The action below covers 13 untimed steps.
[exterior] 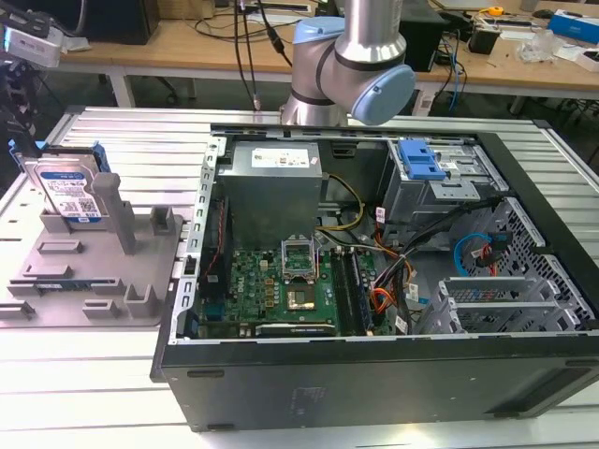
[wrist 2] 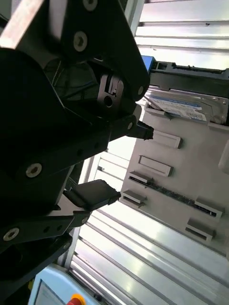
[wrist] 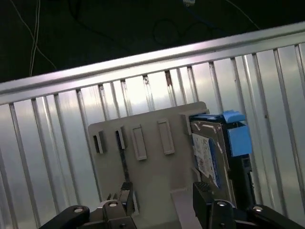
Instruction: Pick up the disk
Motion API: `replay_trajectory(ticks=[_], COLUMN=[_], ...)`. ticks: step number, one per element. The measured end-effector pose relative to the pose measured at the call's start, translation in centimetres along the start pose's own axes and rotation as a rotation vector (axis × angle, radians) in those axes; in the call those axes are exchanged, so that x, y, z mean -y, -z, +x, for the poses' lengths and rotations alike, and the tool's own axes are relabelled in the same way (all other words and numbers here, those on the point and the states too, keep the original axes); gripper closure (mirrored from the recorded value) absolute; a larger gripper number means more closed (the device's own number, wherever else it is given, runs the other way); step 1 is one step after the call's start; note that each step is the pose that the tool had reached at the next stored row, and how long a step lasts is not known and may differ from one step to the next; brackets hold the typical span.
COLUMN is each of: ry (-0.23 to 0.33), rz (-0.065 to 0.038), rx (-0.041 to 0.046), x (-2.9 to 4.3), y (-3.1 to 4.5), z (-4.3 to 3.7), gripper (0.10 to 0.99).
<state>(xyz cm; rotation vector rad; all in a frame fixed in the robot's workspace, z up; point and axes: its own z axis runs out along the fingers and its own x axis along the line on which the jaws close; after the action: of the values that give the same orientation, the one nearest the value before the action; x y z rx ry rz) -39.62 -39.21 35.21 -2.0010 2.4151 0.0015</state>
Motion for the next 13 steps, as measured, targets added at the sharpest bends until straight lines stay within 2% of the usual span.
replay_trajectory(ticks=[2,4,11,13], ry=[0.043,0.074,0.088,0.088], rz=[0.006,0.007,0.007,0.007], rx=[0.0012,0.0010,0.0012,-0.0020], x=[0.01,-0.03,-0.01,-0.29], y=[-0.06,-0.07,-0.08,-0.08], z=[0.00,-0.08,-0.11,-1.32], gripper=[0.471,0.471,0.471,0.471])
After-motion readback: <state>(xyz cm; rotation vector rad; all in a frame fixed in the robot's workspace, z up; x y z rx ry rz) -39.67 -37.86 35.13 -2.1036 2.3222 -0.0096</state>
